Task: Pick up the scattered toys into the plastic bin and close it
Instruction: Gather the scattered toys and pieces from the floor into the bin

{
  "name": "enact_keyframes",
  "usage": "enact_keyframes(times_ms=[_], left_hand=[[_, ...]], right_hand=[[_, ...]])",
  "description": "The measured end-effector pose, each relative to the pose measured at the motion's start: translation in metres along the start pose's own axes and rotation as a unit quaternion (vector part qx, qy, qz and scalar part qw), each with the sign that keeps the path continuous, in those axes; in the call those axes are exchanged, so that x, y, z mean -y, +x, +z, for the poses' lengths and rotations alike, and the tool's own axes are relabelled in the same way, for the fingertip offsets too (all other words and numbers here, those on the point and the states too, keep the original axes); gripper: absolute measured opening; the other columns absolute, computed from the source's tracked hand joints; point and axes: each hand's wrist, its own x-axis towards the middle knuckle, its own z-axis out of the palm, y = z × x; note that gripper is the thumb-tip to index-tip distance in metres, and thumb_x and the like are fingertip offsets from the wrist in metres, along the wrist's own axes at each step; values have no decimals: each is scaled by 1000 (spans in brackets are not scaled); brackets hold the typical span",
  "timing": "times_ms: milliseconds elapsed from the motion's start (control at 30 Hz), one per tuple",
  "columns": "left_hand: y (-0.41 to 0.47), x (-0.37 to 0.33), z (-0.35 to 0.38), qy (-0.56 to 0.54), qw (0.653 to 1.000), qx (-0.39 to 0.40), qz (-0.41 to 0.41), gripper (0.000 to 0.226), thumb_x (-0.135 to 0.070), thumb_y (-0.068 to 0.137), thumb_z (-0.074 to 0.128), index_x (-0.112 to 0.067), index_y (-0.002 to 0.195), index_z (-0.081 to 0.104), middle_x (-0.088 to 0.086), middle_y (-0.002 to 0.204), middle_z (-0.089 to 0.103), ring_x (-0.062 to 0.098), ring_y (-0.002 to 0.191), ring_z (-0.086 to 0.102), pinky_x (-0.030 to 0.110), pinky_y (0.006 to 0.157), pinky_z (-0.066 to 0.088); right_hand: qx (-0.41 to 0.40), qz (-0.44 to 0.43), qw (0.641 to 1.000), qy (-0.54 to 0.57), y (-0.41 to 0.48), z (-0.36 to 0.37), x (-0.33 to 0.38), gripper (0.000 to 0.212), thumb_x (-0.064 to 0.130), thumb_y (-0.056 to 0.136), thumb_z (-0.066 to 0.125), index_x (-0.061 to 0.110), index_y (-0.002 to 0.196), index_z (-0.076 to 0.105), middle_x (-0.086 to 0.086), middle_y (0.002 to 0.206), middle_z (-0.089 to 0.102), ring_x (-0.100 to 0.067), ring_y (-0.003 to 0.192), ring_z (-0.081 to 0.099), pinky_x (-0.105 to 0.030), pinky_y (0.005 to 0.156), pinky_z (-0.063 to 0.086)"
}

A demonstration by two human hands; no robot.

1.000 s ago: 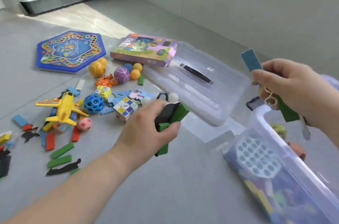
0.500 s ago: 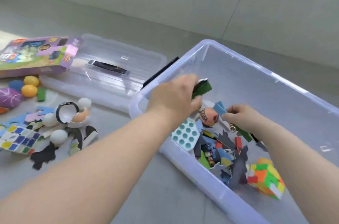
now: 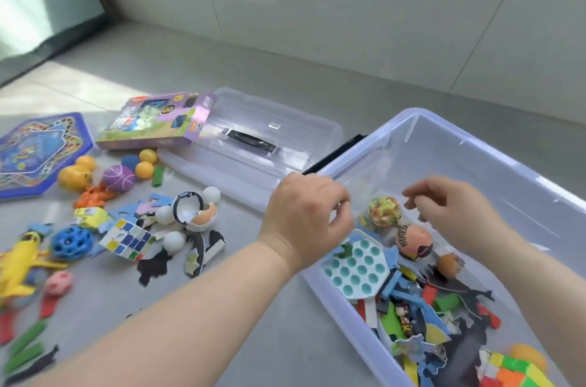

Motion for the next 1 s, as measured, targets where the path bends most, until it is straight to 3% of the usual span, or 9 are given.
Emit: enact_keyframes(times_ms=[200,367,467,533,633,733,833,900,1000], left_hand=[[-32,93,-51,-51,996,-52,-47,29,-22,77,45,-4,82,67,4,70,68,10,75,51,20,68,34],[-103,210,-96,59,944,153,-286,26,-24,88,49,-13,107,62,4,111,64,21,103,56,28,80,41],[-150,255,-92,63,905,174,-383,45,-25,88,53,-17,132,43,3,139,45,23,126,43,31,101,34],[-172,278,-83,23,891,172,-420,67,-31,84,60,-18,141,28,3,148,30,21,136,30,32,108,27],[-195,298,-74,-93,853,118,-499,91,-34,73,73,-20,144,18,2,153,22,20,140,21,34,112,22],[-210,309,-66,-124,839,136,-511,94,-36,71,74,-21,144,16,2,150,29,21,137,29,35,110,27],[-223,308,-61,-40,860,171,-479,67,-33,80,62,-22,138,31,3,137,48,23,125,44,31,100,34],[-230,308,-63,11,873,168,-458,46,-30,84,56,-21,128,46,1,129,55,21,120,47,28,97,34],[-242,310,-70,-14,878,165,-449,49,-28,86,55,-19,132,42,-1,137,48,18,126,43,27,102,31]], right_hand=[[-32,-156,987,24,-9,35,80,37,5,89,49,38,72,52,6,70,65,-4,44,49,-5,39,35],[6,-212,975,-62,1,99,145,37,7,86,53,41,72,51,4,71,63,-10,63,51,-17,55,39],[95,-229,949,-196,16,162,175,23,17,89,50,31,107,56,18,83,52,3,75,53,-17,64,36],[154,-219,917,-297,28,206,186,39,22,92,47,28,130,42,11,119,49,-8,115,45,-22,85,39],[205,-154,902,-348,43,262,192,63,26,89,52,29,143,20,3,151,16,-21,137,19,-31,101,34],[190,-16,949,-252,55,306,189,81,33,83,61,30,146,10,-3,156,-1,-28,142,9,-38,110,26],[147,85,978,-120,59,337,181,92,42,79,65,29,147,6,-7,156,2,-31,142,13,-42,112,24],[129,101,982,-95,58,352,177,93,45,79,65,28,148,4,-6,156,1,-32,142,11,-44,111,25],[100,84,985,-116,57,364,181,94,46,79,65,28,147,4,-6,156,-2,-31,143,6,-43,111,24]])
